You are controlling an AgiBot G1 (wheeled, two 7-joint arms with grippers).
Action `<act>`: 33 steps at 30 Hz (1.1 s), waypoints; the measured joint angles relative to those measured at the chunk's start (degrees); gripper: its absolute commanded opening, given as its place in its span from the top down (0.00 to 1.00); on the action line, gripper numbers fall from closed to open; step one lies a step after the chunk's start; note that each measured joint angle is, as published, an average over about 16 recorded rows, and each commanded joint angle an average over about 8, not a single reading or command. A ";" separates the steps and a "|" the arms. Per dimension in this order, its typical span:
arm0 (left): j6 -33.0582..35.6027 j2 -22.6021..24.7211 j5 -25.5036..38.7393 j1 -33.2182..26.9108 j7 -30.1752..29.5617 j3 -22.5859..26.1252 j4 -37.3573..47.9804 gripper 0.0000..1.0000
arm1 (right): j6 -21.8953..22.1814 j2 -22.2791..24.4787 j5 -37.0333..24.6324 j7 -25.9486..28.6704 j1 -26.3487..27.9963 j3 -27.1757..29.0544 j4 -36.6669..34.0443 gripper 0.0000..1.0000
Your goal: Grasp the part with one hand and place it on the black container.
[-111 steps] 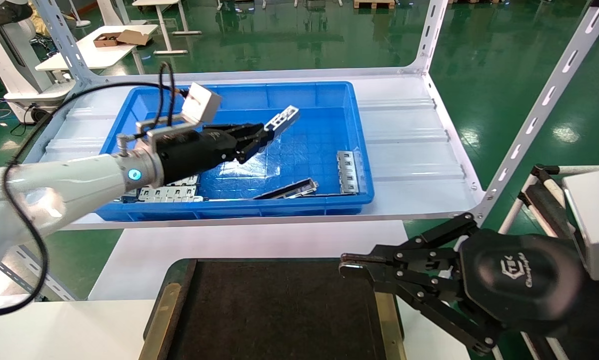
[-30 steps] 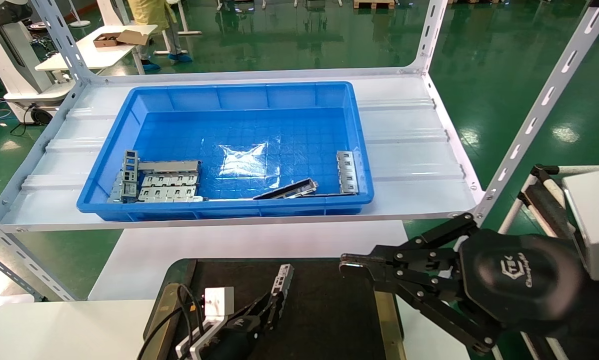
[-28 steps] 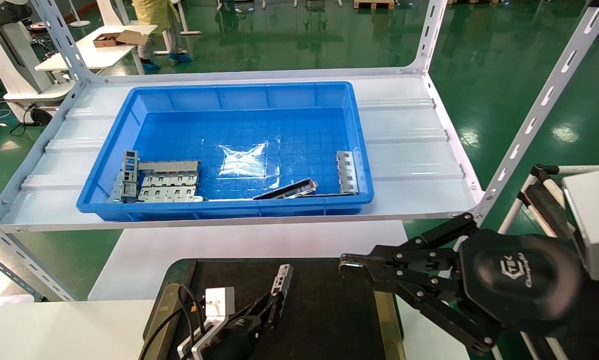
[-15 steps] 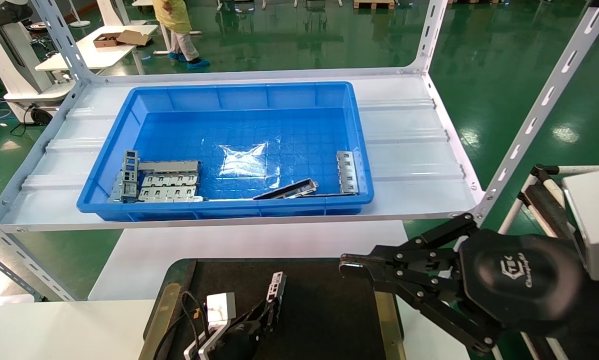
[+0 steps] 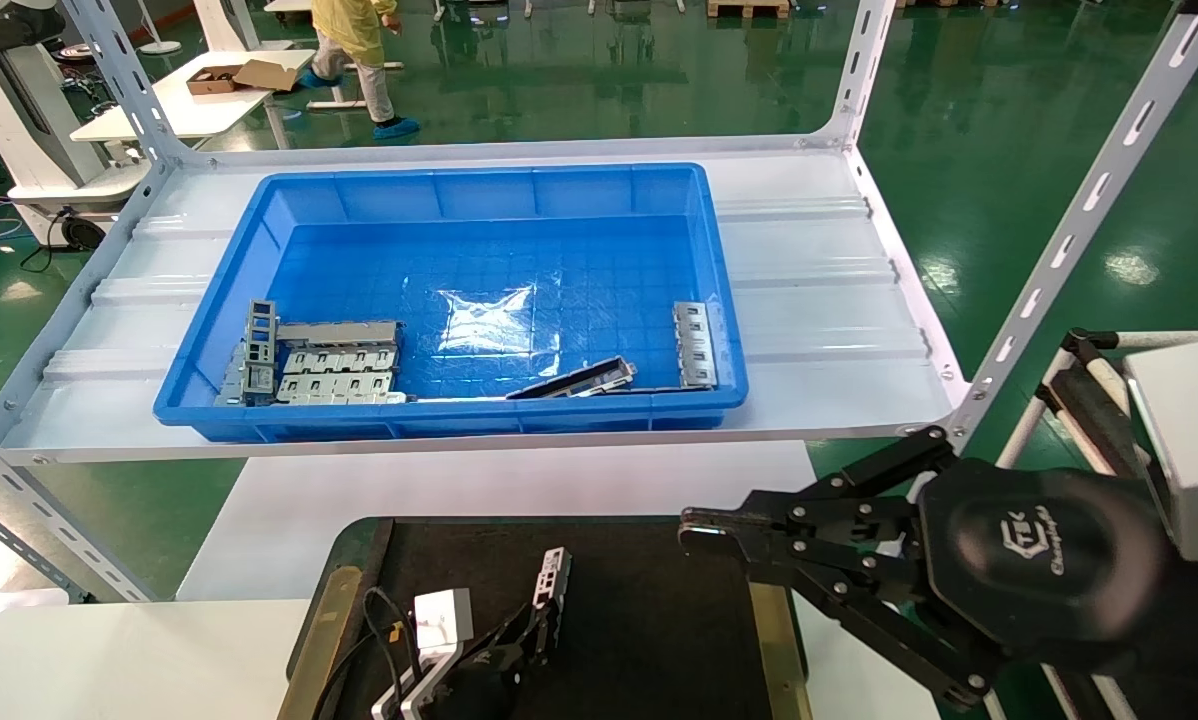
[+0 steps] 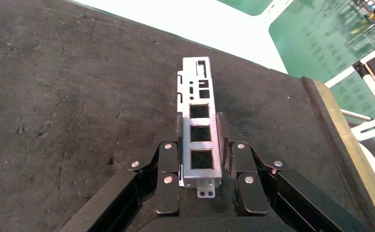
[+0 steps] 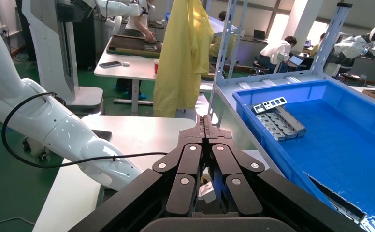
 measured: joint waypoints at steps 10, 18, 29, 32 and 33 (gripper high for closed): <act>-0.86 -0.60 -3.21 -0.49 0.19 2.06 -0.78 0.00 | 0.01 0.01 0.02 -0.02 0.01 -0.03 0.00 0.00; -0.44 -3.52 -5.54 -1.23 0.71 4.01 -3.50 0.00 | 0.03 0.02 0.04 -0.03 0.01 -0.06 0.00 0.00; 7.17 -14.18 -7.95 -3.89 -0.48 9.09 -10.27 0.00 | 0.04 0.04 0.06 -0.05 0.02 -0.09 0.00 0.00; 10.07 -17.63 -8.29 -4.95 -1.41 10.66 -12.67 0.00 | 0.05 0.04 0.07 -0.05 0.02 -0.10 0.00 0.00; 11.01 -18.71 -8.38 -5.31 -1.74 11.12 -13.46 0.00 | 0.05 0.04 0.07 -0.05 0.02 -0.11 0.00 0.00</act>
